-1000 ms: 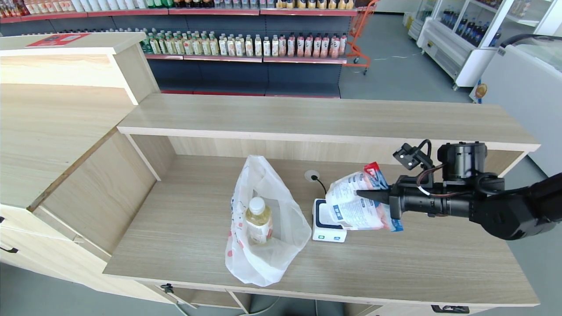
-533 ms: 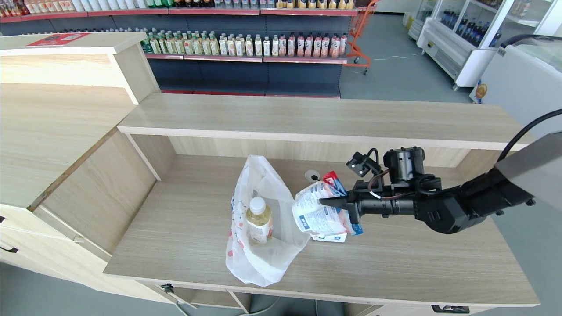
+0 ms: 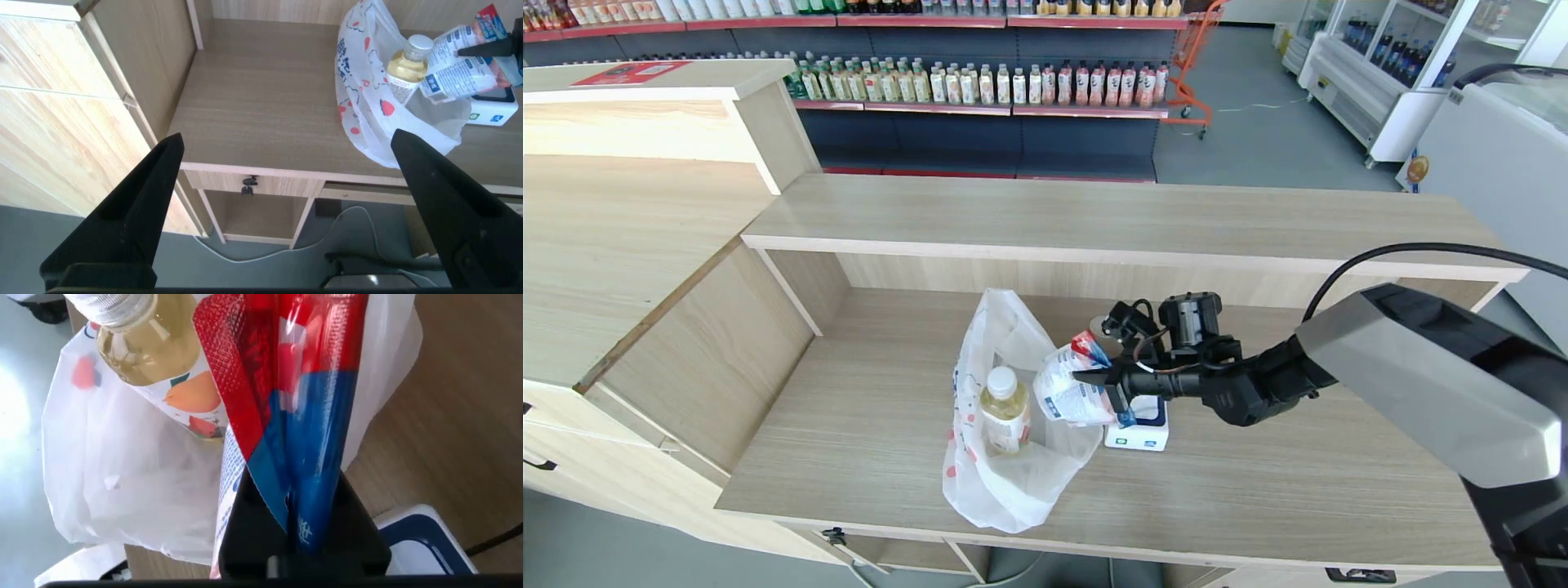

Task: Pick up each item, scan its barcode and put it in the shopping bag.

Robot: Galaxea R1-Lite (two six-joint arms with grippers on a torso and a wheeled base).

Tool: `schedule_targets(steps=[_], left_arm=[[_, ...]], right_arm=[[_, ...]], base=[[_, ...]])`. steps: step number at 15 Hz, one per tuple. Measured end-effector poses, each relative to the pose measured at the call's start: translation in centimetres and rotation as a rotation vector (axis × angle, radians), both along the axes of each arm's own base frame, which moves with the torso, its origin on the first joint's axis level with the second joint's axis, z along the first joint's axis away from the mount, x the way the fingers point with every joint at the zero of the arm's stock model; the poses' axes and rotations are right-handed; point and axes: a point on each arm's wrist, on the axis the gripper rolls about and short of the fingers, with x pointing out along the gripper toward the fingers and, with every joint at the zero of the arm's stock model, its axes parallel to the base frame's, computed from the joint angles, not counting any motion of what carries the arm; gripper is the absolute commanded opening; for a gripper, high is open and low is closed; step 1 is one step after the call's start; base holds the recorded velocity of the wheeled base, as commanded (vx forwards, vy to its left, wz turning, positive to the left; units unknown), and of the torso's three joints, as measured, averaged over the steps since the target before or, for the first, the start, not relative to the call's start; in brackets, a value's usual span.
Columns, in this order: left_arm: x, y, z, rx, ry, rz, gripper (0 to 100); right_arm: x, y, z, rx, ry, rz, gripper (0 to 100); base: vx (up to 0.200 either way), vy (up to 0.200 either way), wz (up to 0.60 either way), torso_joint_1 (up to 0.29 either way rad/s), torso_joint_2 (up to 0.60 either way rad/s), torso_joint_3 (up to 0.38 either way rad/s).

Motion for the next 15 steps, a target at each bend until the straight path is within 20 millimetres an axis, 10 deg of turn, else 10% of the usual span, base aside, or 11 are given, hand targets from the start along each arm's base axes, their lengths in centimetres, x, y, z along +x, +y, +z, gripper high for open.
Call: schedule_targets(steps=[6,7,15], left_arm=[[0.0,0.0,0.0,0.0,0.0,0.0,100],[0.0,0.0,0.0,0.0,0.0,0.0,100],[0.0,0.0,0.0,0.0,0.0,0.0,100]], right_arm=[[1.1,2.9,-2.4,0.001,-0.012,0.039,0],[1.0,3.1,-2.7,-0.001,-0.008,0.043,100],[1.9,3.9,-0.4,0.157,0.128,-0.014,100]], base=[[0.0,0.0,0.0,0.0,0.0,0.0],[0.0,0.0,0.0,0.0,0.0,0.0],[0.0,0.0,0.0,0.0,0.0,0.0]])
